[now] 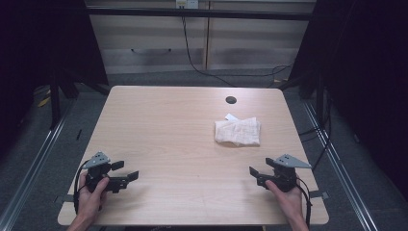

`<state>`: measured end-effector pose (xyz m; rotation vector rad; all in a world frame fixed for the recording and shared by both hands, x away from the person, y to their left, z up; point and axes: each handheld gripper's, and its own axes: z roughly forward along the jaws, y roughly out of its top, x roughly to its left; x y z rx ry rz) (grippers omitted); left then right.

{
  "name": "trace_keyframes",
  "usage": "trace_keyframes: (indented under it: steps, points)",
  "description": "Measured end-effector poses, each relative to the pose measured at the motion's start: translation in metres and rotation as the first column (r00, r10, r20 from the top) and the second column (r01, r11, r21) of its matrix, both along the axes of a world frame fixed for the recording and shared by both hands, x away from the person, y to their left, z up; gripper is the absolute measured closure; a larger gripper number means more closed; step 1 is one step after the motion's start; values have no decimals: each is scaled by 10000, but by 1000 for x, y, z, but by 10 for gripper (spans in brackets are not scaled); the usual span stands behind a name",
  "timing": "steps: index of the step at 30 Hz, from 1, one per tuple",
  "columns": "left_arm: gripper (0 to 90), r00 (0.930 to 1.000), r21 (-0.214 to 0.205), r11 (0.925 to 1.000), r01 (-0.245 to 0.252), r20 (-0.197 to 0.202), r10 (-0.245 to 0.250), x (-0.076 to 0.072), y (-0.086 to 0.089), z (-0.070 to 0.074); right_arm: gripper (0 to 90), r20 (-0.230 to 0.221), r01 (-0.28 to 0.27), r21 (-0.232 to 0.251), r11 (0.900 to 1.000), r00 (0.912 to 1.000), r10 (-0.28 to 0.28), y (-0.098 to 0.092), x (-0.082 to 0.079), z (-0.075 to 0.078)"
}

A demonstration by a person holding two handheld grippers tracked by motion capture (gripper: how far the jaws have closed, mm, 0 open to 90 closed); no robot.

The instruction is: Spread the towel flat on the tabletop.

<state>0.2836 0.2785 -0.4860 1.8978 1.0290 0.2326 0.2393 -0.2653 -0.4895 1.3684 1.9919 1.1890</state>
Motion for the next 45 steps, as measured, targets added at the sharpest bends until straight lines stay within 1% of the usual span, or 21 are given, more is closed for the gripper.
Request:
trace_keyframes:
  steps: [3, 5, 6, 8, 11, 13, 14, 16, 21, 23, 24, 25, 29, 32, 33, 34, 39, 41, 42, 44, 45]
  points:
    - [184, 10000, 20, 10000, 29, 81, -29, 0, -1, 1, 240, -362, -328, -168, 9993, 9988, 321, 2, 1, -2]
    - [184, 9999, -25, 10000, -38, 112, 38, 0, -1, 1, 240, -419, -362, -60, 9993, 9985, 359, 2, 2, -3]
    - [185, 9999, -177, 9998, -104, 88, 106, 0, -1, 1, 245, -466, -411, 351, 9985, 9980, 428, 1, 3, -2]
    - [185, 9998, -229, 9996, -184, 42, 185, 1, 1, 1, 246, -529, -369, 451, 9983, 9978, 393, 0, 3, -2]
    - [186, 9996, -246, 9993, -291, -21, 290, 2, 3, 0, 262, -698, -540, 603, 9967, 9959, 582, 0, 6, 1]
    - [186, 9996, -234, 9993, -294, -5, 294, 1, 3, 1, 264, -722, -638, 580, 9963, 9951, 679, 1, 6, 2]
    - [186, 9996, -196, 9994, -287, 41, 288, 1, 3, 1, 264, -676, -573, 392, 9976, 9959, 598, 2, 6, 3]
    - [186, 9997, -145, 9997, -217, 52, 218, 0, 3, 1, 264, -807, -746, 320, 9967, 9938, 770, 8, 5, 6]
    - [184, 9998, -42, 9998, 180, 116, -180, -6, -1, 2, 351, -916, -1169, 124, 9931, 9888, 1175, 17, 6, 10]
    - [186, 9995, -20, 9996, 288, 125, -288, -6, -2, 2, 364, -970, -1281, 215, 9915, 9868, 1296, 18, 7, 10]
    - [186, 9990, -44, 9991, 431, 105, -430, -6, -4, 2, 435, -1026, -1499, 538, 9872, 9826, 1548, 16, 13, 10]
    - [186, 9984, 1, 9985, 546, 113, -546, -5, -4, 2, 435, -1026, -1499, 538, 9872, 9826, 1548, 16, 13, 10]
    - [186, 9972, 157, 9971, 741, 17, -741, -4, -8, 0, 424, -1143, -1614, 655, 9847, 9791, 1681, 14, 33, 15]
    - [186, 9973, 172, 9971, 736, 38, -737, -6, -9, 1, 405, -1259, -1667, 564, 9844, 9769, 1727, 14, 50, 19]
    - [185, 9973, 172, 9971, 736, 38, -737, -6, -9, 1, 405, -1259, -1667, 564, 9844, 9769, 1727, 14, 50, 19]
    - [185, 9970, 194, 9968, 772, 77, -774, -6, -10, 1, 391, -1403, -1748, 614, 9827, 9733, 1819, 16, 60, 20]
    - [183, 9965, 127, 9965, 829, 103, -830, -5, -9, 0, 426, -1436, -1810, 371, 9828, 9723, 1845, 19, 81, 20]
    - [183, 9964, 178, 9963, 843, 37, -843, -5, -9, 0, 427, -1542, -1811, 284, 9831, 9709, 1833, 19, 85, 21]
    - [183, 9963, 234, 9960, 861, -10, -861, -5, -9, -1, 427, -1595, -1772, 198, 9840, 9710, 1781, 19, 93, 23]
    - [183, 9961, 199, 9960, 877, -3, -877, -5, -10, -1, 427, -1585, -1775, 188, 9839, 9711, 1782, 19, 95, 24]
    - [183, 9956, 198, 9954, 935, 9, -936, -5, -10, -1, 427, -1590, -1784, 75, 9839, 9712, 1773, 18, 102, 28]
